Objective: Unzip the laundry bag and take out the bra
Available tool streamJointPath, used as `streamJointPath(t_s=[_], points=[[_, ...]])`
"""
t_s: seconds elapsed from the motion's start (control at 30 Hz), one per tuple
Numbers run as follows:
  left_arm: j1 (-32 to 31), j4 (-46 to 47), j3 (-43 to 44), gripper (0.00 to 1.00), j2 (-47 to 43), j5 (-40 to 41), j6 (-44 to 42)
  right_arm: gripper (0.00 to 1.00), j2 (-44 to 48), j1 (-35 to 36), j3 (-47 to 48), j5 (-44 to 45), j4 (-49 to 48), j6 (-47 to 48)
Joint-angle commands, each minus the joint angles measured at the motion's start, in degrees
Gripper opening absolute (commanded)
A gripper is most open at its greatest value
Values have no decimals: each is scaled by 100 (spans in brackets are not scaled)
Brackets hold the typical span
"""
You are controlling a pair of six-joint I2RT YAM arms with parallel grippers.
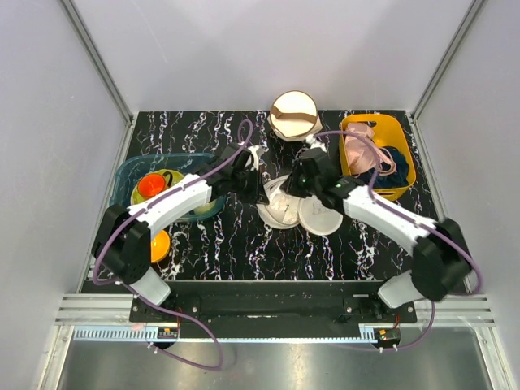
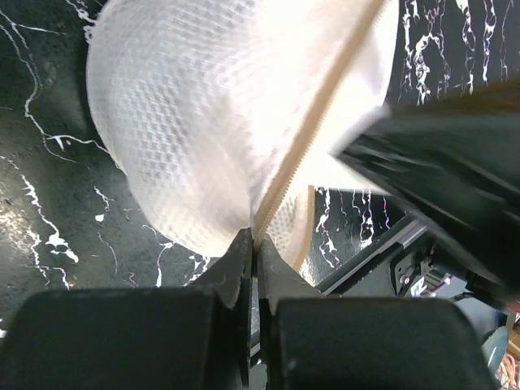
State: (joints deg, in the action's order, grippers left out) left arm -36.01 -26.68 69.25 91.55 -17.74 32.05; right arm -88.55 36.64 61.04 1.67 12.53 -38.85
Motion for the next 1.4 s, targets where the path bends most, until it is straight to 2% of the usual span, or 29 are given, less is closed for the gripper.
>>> streamJointPath(t_s=[0.0, 0.13, 0.27, 0.57, 0.73, 0.8, 0.87, 0.97, 1.1, 1.2, 1.37], points=[[199, 286, 44, 0, -111, -186, 38, 0, 1172, 1, 128, -88, 108, 211], [314, 172, 132, 0, 73, -248, -24, 0, 1744, 9, 233, -386, 293, 273], [358, 101, 124, 0, 223, -274, -85, 0, 2394, 10, 513, -194, 538, 351], [393, 92, 62, 0, 311, -397, -103, 0, 2738, 10, 1541, 799, 786, 904], [393, 110, -26, 0, 145, -485, -85, 0, 2467, -34, 2122, 1923, 1031, 1642], [393, 93, -44, 0, 65, -529, -85, 0, 2369, -209, 2360, 2257, 1049, 1863], [384, 49, -61, 0, -66, -573, -85, 0, 2176, -499, 2527, 2233, 1049, 2004], [384, -13, -52, 0, -251, -608, -111, 0, 1843, -1281, 2703, 1532, 1058, 1917], [384, -66, -87, 0, -471, -626, -77, 0, 1185, -2290, 2852, 1178, 1067, 1829], [375, -109, -114, 0, -620, -626, -85, 0, 850, -2914, 2774, 871, 1041, 1513], [375, -198, -202, 0, -788, -555, -112, 0, 647, -3417, 2291, 765, 900, 1328]])
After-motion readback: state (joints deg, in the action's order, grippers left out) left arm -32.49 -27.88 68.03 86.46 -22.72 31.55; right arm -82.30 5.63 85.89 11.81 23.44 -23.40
